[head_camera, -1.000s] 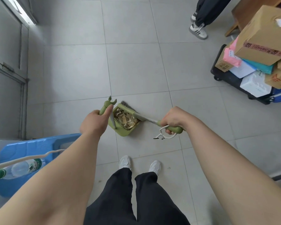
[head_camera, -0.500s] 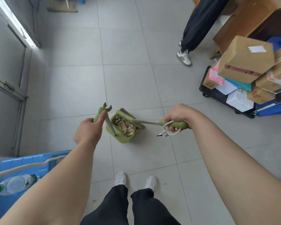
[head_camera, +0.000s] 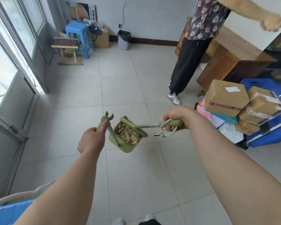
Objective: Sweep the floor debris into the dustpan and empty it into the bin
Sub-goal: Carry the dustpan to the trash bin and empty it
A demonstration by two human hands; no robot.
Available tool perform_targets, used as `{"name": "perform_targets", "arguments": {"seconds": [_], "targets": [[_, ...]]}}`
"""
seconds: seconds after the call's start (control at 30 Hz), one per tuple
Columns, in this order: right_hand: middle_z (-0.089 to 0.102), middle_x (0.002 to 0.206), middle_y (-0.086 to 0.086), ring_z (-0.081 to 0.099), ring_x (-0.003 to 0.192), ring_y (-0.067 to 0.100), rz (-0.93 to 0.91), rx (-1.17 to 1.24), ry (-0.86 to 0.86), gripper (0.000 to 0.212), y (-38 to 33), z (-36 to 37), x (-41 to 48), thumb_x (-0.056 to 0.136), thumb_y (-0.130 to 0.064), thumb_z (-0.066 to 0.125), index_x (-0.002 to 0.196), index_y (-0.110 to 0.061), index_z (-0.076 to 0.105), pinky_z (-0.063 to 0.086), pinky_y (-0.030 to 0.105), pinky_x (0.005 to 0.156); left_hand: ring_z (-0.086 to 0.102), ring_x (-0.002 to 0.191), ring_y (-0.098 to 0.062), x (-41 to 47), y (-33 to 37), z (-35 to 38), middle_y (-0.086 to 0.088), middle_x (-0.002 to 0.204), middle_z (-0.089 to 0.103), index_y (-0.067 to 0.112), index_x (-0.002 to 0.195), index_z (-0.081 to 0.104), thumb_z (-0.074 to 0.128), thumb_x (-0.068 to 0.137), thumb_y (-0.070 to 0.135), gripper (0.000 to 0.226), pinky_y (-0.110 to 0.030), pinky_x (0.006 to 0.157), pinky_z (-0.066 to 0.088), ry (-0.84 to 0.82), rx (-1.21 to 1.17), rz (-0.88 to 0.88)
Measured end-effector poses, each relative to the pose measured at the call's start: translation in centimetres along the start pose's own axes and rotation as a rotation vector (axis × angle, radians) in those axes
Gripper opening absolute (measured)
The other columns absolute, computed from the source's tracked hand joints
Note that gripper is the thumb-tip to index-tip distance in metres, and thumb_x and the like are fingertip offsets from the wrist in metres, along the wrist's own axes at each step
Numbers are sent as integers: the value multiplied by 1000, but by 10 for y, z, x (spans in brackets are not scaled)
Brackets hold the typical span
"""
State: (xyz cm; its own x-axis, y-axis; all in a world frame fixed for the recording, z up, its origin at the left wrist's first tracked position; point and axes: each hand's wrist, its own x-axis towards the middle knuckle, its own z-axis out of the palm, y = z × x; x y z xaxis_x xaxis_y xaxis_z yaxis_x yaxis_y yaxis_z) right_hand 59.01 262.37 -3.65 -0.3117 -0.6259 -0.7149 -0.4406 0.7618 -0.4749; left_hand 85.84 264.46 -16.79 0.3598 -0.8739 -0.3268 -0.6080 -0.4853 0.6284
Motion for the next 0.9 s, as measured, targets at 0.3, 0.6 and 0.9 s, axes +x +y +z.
{"name": "perform_targets", "arguments": {"seconds": [0.3, 0.6, 0.9], "targets": [[59, 71, 22, 55, 48, 25, -83, 62, 63, 8, -65, -48, 11, 82, 3, 46, 76, -1, 49, 41, 17, 32, 58, 52, -21, 45, 68, -19, 1, 56, 58, 13, 74, 62, 25, 69, 94, 89, -29, 50, 32, 100, -22, 40], [59, 71, 23, 54, 34, 21, -165, 67, 50, 5, -157, -128, 73, 84, -1, 43, 87, -2, 48, 40, 18, 32, 58, 56, -23, 125, 166, -10, -2, 62, 60, 12, 75, 61, 23, 70, 93, 90, -29, 51, 32, 190, -72, 34], [60, 75, 22, 54, 38, 20, -271, 34, 25, 17, -273, -205, 156, 86, -4, 44, 102, -4, 49, 43, 18, 33, 61, 62, -24, 228, 270, 7, -8, 78, 69, 12, 87, 65, 22, 71, 92, 92, -31, 54, 39, 267, -172, -29]]}}
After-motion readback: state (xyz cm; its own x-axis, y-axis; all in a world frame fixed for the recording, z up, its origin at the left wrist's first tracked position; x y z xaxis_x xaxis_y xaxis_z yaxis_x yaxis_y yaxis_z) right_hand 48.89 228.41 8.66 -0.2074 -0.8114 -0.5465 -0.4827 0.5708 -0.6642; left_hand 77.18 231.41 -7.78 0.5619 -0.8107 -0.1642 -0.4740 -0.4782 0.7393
